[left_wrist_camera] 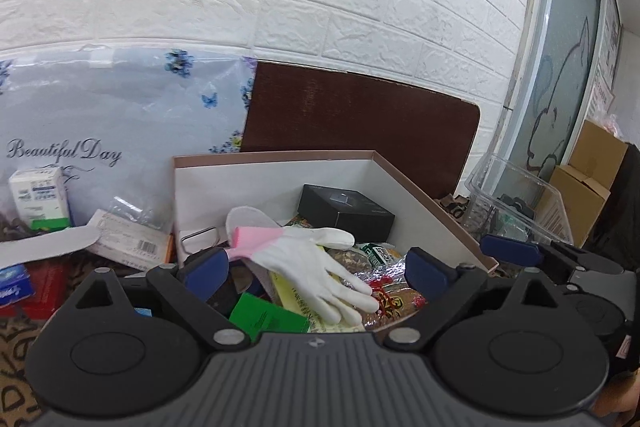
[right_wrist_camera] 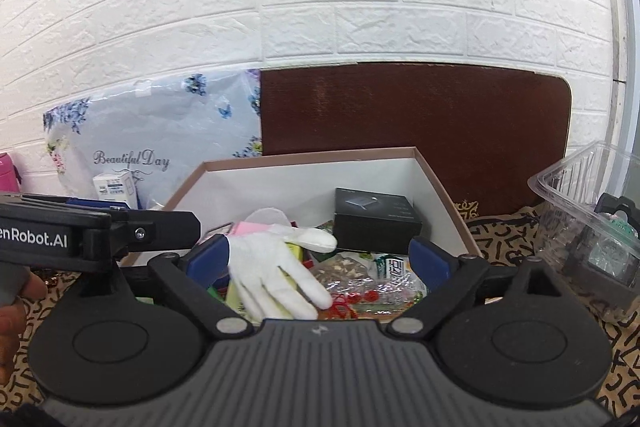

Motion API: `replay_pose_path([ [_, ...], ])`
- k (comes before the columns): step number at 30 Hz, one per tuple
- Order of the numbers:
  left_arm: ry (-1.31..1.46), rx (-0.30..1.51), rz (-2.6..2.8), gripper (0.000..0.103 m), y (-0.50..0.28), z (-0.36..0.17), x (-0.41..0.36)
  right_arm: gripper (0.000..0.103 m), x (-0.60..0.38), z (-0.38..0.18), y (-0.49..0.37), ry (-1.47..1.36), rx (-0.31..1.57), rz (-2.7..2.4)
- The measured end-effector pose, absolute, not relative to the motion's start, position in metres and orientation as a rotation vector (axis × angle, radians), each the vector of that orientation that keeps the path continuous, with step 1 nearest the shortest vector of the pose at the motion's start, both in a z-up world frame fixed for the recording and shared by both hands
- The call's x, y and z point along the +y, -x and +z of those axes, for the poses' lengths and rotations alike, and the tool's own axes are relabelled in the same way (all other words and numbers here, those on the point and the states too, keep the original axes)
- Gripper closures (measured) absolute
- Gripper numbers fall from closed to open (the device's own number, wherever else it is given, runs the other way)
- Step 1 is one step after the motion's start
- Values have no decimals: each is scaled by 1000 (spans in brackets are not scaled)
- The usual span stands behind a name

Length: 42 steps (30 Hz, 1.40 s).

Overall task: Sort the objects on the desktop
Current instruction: 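Withdraw both tools and move them toward the floral drawstring bag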

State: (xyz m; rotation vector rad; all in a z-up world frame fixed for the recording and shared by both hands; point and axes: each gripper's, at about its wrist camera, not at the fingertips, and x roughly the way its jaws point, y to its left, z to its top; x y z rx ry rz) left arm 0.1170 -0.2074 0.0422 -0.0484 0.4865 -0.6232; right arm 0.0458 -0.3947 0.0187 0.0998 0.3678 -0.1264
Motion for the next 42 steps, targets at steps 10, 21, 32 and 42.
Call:
replay_pose_path([
  [10,142,490,-512,5,-62,24,-126,8,-322,17,-20,-37,368,-18],
  [21,174,550,-344,5,-44,-18,-33,8,-228,-28,-13,1,437,167],
  [32,181,559,-329,7,-103,-41,-8,10,-168,-55,-62,125,452,174],
  [42,229,624,-375,22,-165,-65,-3,19,-142,-73,-111,320,423,137],
])
